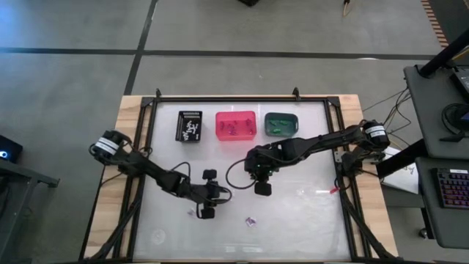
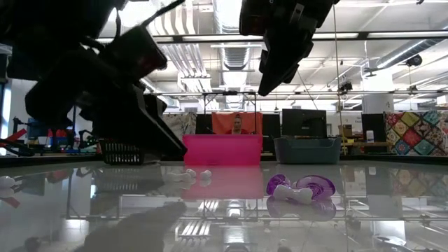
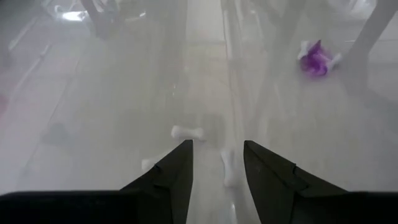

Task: Sort Halloween decoration
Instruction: Put the white bone toy into the black bin

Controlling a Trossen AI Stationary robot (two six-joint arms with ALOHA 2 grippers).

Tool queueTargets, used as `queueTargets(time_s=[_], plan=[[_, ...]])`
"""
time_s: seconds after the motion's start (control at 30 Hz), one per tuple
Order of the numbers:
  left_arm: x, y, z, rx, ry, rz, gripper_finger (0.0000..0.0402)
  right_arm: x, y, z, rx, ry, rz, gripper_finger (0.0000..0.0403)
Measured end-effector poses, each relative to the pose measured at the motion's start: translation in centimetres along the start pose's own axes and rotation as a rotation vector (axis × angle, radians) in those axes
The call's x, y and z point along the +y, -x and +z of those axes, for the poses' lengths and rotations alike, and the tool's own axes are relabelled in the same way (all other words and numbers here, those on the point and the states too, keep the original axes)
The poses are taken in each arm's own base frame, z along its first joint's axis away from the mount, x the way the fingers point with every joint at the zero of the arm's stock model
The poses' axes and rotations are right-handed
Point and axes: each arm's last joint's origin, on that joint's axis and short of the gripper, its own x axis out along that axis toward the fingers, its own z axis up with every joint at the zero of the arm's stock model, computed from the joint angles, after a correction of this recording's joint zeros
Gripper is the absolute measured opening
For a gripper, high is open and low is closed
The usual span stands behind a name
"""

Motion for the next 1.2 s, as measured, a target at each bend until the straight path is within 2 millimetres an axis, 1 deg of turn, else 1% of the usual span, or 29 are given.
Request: queueTargets(time_s=[0.13, 0.3, 0.57, 0.7, 0.93, 1.0, 1.07, 1.2], plan=[[-0.1, -0.7, -0.8, 0.023, 0.017, 0.004, 0.0125, 0.1, -0.2, -0.2, 0.008, 0.001, 0.0, 0.004], [-0.7, -1.7, -0.9, 0.032, 0.009, 0.0, 0.0125, 0.0, -0.4, -0.6, 0.019, -0.014, -0.002, 0.004], [-0.7, -2.0, -1.3, 0.066, 0.007, 0.008, 0.012, -0.2, -1.1, -1.5, 0.045, -0.028, -0.008, 0.004], [-0.8, -2.0, -1.3, 0.07, 0.007, 0.008, 0.0096, -0.3, -1.4, -1.7, 0.044, -0.027, -0.008, 0.004], [-0.7, -1.9, -1.4, 0.078, 0.004, 0.01, 0.0015, -0.3, -1.5, -1.7, 0.042, -0.026, -0.007, 0.004], [-0.7, -1.9, -1.4, 0.078, 0.001, 0.009, 0.0007, -0.3, -1.5, -1.7, 0.042, -0.026, -0.007, 0.0041], [-0.7, -1.8, -1.3, 0.078, -0.007, 0.009, 0.0008, -0.3, -1.5, -1.7, 0.042, -0.026, -0.007, 0.004], [-0.6, -0.9, -0.8, 0.101, -0.036, 0.006, 0.0004, -0.3, -1.5, -1.7, 0.042, -0.024, -0.007, 0.004]])
